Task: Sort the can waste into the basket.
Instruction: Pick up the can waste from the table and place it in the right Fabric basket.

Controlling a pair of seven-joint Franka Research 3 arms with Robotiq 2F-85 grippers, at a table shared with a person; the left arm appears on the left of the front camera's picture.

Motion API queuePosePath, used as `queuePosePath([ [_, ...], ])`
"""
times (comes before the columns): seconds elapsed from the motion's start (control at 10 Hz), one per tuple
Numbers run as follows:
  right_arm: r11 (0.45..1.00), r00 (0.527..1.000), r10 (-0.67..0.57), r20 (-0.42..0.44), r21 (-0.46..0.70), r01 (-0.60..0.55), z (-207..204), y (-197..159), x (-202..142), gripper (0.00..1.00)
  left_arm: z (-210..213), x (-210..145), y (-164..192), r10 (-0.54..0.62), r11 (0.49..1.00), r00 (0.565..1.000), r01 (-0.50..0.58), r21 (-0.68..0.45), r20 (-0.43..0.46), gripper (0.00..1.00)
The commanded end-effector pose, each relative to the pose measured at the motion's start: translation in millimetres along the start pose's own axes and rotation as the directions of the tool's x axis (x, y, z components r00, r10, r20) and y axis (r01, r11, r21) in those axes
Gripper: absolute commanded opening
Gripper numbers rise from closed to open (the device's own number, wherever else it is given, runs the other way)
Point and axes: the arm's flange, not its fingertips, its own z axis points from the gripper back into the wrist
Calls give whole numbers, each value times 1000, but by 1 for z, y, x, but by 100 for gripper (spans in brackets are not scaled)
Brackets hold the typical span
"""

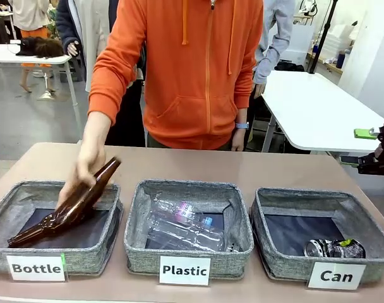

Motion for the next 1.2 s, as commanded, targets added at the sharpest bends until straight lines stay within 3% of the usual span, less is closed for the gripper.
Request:
queuePosePath([
  [0.0, 1000, 1000, 4, -17, 1, -4, 2, 3, 0, 100, 24, -32, 5, 29, 999, 996, -30, 12, 79, 0],
  [0.3, 1000, 1000, 4, -17, 1, -4, 2, 3, 0, 100, 40, -57, -2, 1, 1000, 984, -6, 25, 179, 0],
  [0.6, 1000, 1000, 4, -17, 1, -4, 2, 3, 0, 100, 27, -40, 3, -17, 1000, 977, 20, -14, 212, 0],
  [0.8, 1000, 1000, 4, -17, 1, -4, 2, 3, 0, 100, -18, -9, 13, 20, 998, 981, -8, -61, 195, 0],
  [0.9, 1000, 1000, 4, -17, 1, -4, 2, 3, 0, 100, -49, 9, 18, 18, 993, 990, -1, -120, 139, 0],
  [1.1, 1000, 1000, 4, -17, 1, -4, 2, 3, 0, 100, -95, 39, 21, 16, 992, 999, -11, -128, 43, 0],
])
